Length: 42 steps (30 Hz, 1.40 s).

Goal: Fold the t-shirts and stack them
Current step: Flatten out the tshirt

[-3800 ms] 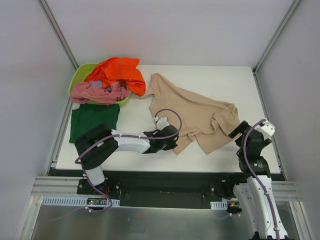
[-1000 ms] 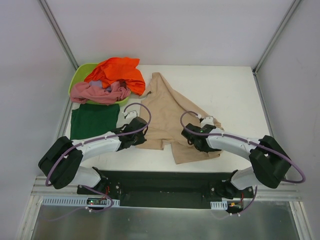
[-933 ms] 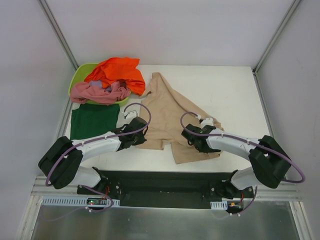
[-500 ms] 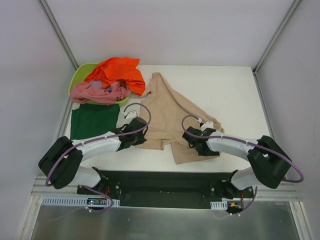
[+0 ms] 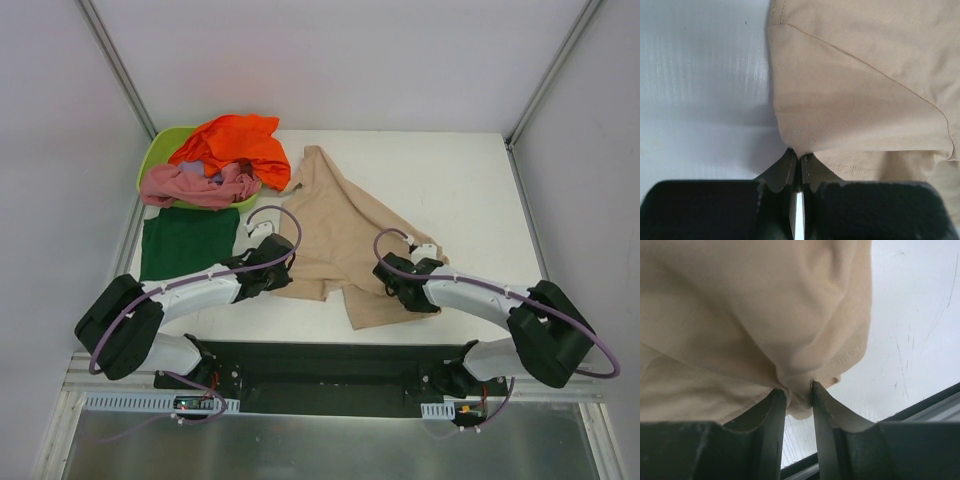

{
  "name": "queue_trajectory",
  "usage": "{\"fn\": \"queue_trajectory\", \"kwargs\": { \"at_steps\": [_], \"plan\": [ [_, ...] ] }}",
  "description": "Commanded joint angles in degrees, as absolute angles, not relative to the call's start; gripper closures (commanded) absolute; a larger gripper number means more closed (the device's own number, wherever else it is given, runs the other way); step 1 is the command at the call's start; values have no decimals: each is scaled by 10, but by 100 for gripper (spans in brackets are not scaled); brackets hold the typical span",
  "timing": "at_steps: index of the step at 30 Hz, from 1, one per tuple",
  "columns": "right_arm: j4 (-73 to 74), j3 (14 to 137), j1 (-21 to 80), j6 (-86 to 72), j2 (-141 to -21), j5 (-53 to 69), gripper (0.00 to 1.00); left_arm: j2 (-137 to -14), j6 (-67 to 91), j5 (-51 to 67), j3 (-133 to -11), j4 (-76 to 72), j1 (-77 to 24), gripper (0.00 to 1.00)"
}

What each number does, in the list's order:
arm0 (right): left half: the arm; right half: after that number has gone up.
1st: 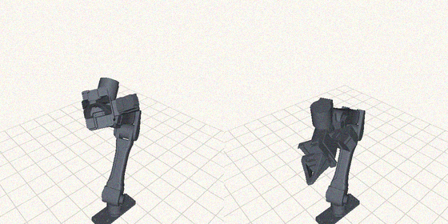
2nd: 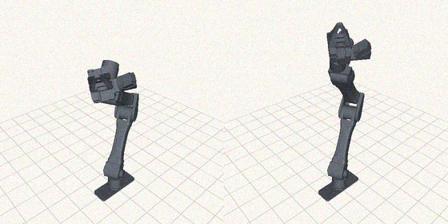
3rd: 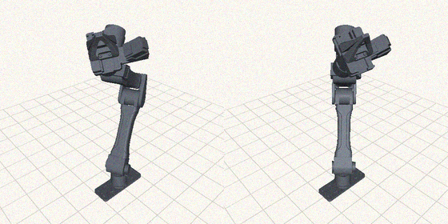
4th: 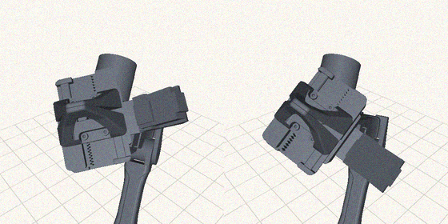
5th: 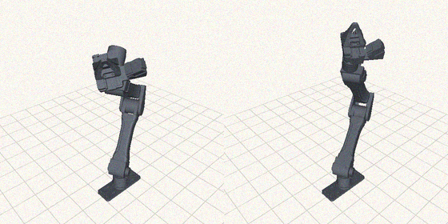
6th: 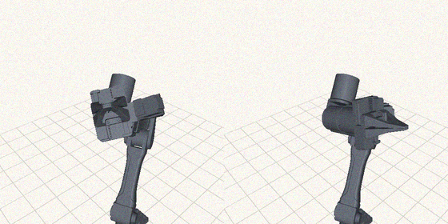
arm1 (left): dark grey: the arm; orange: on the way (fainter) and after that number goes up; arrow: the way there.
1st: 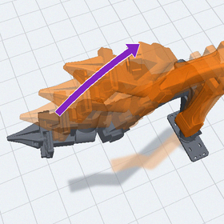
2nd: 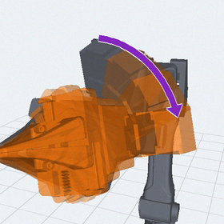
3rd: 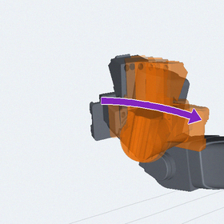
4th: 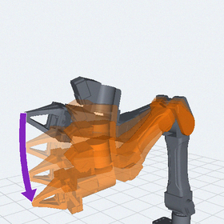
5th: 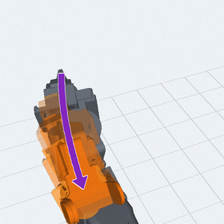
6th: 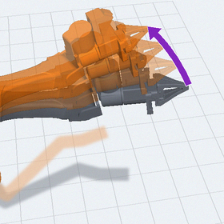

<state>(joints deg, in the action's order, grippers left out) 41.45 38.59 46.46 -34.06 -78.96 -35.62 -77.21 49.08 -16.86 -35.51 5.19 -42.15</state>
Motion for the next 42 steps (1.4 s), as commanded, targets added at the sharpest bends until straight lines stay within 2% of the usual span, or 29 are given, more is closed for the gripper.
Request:
{"fn": "queue_trajectory", "kwargs": {
  "at_steps": [1, 5, 7, 9, 15, 28, 34, 42],
  "plan": [
    [431, 378, 446, -325, -745, -360, 72, -750, 492, -196, -347, 62, -418, 100],
    [425, 365, 421, -309, -716, -345, 90, -743, 490, -211, -347, 69, -417, 100],
    [422, 357, 406, -304, -705, -342, 92, -739, 488, -218, -347, 72, -417, 100],
    [416, 348, 393, -296, -696, -336, 99, -734, 487, -222, -347, 76, -417, 100],
    [390, 359, 369, -232, -641, -333, 99, -710, 474, -243, -371, 87, -417, 100],
    [415, 583, 347, -66, -464, -409, 99, -561, 314, -326, -582, 82, -416, 100],
    [404, 713, 347, -5, -409, -339, 100, -514, 210, -313, -703, 49, -417, 100],
    [436, 909, 347, 24, -403, -155, 99, -515, 133, -172, -907, 66, -416, 100]
  ]
}}
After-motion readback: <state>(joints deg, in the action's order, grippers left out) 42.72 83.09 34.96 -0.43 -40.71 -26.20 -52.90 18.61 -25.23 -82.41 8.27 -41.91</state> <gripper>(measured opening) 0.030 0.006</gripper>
